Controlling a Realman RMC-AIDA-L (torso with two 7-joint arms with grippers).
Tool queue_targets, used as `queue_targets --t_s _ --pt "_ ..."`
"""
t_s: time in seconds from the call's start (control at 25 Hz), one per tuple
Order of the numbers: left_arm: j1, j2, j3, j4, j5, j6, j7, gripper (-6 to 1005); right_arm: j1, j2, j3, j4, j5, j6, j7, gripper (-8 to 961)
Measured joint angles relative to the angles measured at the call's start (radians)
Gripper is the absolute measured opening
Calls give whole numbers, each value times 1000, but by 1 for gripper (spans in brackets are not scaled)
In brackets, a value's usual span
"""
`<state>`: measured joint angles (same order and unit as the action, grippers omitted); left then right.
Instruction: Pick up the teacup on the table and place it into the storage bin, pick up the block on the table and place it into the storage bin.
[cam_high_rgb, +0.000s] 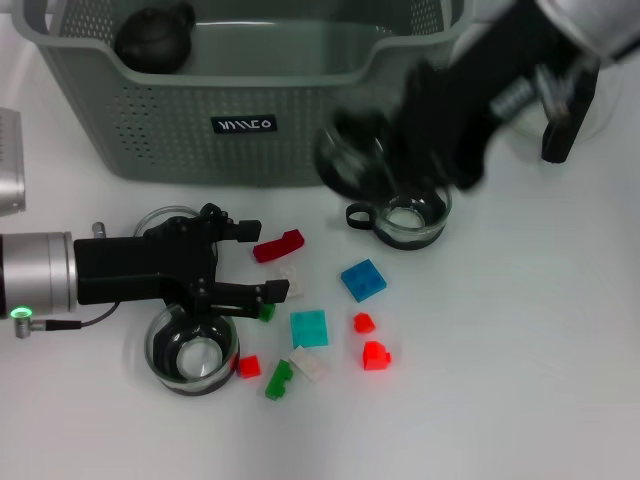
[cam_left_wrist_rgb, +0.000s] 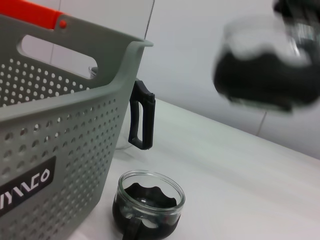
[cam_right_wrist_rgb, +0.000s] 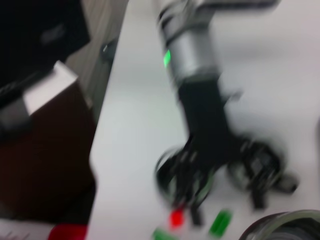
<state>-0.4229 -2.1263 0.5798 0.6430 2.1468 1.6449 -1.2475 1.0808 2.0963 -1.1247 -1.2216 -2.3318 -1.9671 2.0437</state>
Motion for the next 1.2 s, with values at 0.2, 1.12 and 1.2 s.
queue_targets --t_s 0.2,1.12,1.2 --pt "1 0 0 2 -2 -2 5 919 76 -1 73 44 -2 150 -21 58" --pt "-8 -10 -2 -31 -93 -51 37 916 187 4 67 755 56 1270 -378 59" --pt "-8 -11 -2 -44 -110 -60 53 916 190 5 64 793 91 1308 -421 59"
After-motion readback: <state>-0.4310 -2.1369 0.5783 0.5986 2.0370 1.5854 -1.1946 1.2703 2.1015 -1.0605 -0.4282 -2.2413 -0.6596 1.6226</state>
